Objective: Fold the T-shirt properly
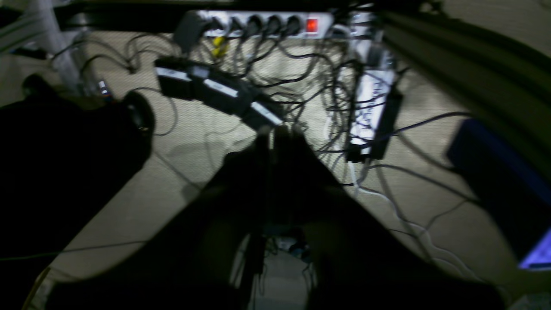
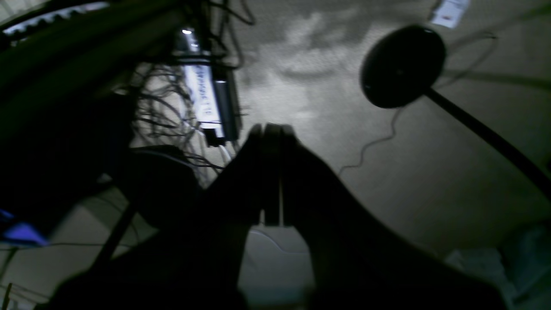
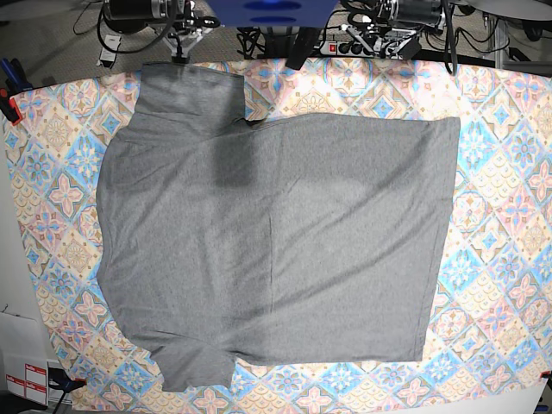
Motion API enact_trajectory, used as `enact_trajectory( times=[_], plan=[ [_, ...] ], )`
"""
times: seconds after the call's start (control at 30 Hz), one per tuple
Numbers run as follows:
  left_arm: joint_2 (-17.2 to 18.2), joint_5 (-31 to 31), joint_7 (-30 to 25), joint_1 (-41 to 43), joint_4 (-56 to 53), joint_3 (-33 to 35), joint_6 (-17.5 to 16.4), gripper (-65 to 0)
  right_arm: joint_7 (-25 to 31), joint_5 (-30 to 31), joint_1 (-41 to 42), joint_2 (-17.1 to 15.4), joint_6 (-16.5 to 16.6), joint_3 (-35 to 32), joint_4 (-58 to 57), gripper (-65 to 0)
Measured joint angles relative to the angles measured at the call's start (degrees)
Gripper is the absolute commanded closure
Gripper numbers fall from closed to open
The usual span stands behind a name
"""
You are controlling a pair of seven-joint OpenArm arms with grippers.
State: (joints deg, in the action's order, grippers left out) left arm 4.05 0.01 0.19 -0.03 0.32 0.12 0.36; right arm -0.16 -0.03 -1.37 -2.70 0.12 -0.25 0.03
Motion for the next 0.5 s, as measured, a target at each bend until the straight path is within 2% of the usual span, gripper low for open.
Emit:
enact_trajectory(
  times=[0.2,0.5],
  plan=[
    [0.8,0.0,-0.4,1.1,0.1,0.0,-0.3,0.0,-0.3,0.0,-1.7,-0.8,0.0,0.1,0.0,0.0],
    [0.7,0.0,-0.1,6.9,0.1,0.1,-0.3,0.0,0.0,0.0,-4.0,-1.3,0.0,0.2,0.1,0.0]
  ],
)
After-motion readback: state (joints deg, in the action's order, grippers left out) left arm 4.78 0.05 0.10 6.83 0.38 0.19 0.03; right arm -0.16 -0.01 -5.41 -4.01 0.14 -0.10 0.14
